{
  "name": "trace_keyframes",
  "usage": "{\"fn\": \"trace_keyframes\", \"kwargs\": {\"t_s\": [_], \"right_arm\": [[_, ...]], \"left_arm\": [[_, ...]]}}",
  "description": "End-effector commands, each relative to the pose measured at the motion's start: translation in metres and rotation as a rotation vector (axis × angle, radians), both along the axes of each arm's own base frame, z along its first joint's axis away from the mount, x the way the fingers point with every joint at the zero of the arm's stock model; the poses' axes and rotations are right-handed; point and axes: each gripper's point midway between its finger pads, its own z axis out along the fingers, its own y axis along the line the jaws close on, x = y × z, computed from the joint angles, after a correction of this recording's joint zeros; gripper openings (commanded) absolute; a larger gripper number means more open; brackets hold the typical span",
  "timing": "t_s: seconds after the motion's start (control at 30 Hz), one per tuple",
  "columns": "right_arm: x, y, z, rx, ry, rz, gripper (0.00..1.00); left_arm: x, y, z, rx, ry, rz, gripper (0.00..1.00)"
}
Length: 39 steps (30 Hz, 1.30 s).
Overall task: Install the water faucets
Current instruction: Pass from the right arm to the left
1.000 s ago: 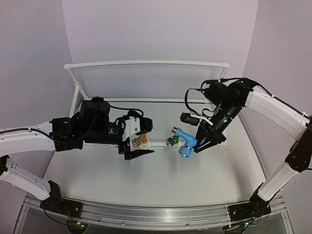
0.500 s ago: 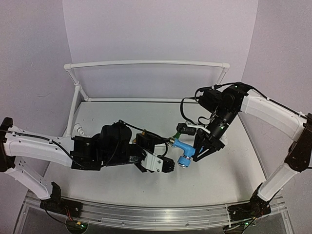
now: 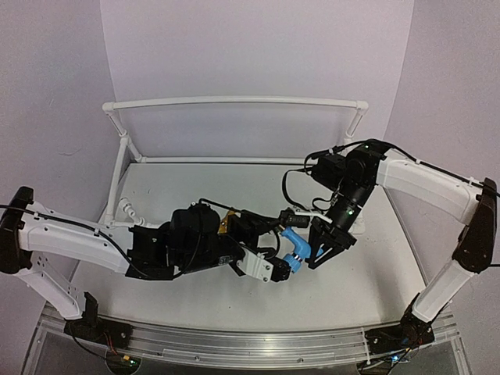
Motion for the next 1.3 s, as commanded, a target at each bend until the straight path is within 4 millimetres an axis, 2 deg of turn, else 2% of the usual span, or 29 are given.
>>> {"fn": "trace_keyframes", "kwargs": {"t_s": [0.0, 0.17, 0.33, 0.4, 0.47, 0.57, 0.83, 0.97, 1.03, 1.07, 1.2, 1.27], "right_arm": [[-0.01, 0.002, 0.009, 0.032, 0.017, 0.021, 0.0], [-0.012, -0.002, 0.007, 0.026, 0.019, 0.02, 0.0], [-0.012, 0.001, 0.004, 0.022, 0.038, 0.022, 0.0], [-0.012, 0.002, 0.005, 0.025, 0.039, 0.022, 0.0], [-0.011, 0.003, 0.006, 0.031, 0.041, 0.02, 0.0], [-0.011, 0.004, 0.006, 0.032, 0.046, 0.02, 0.0], [-0.013, 0.004, 0.005, 0.038, 0.061, 0.026, 0.0], [-0.015, 0.005, 0.005, 0.039, 0.059, 0.033, 0.0], [-0.014, 0.005, 0.006, 0.039, 0.049, 0.035, 0.0], [-0.013, 0.005, 0.008, 0.04, 0.035, 0.036, 0.0], [-0.002, 0.0, 0.021, 0.048, -0.074, 0.028, 0.06], [0.011, -0.003, 0.032, 0.061, -0.161, 0.001, 0.14]], "left_arm": [[0.002, 0.003, 0.017, -0.067, -0.008, 0.031, 0.72], [-0.002, 0.015, 0.02, -0.071, 0.022, 0.034, 0.75], [-0.008, 0.008, 0.012, -0.035, -0.002, 0.013, 0.81], [-0.01, 0.004, 0.01, -0.025, -0.003, 0.004, 0.78], [-0.013, 0.001, 0.005, -0.005, -0.004, -0.006, 0.67], [-0.015, -0.002, 0.0, 0.011, -0.008, -0.014, 0.58], [-0.018, -0.008, -0.007, 0.038, -0.018, -0.016, 0.42], [-0.018, -0.009, -0.002, 0.017, -0.009, -0.012, 0.24], [-0.016, -0.011, 0.002, -0.005, 0.009, -0.001, 0.06], [-0.016, -0.012, 0.004, -0.017, 0.02, 0.004, 0.02], [-0.022, -0.011, 0.018, -0.076, 0.139, -0.006, 0.0], [-0.024, -0.007, 0.024, -0.112, 0.237, -0.019, 0.0]]}}
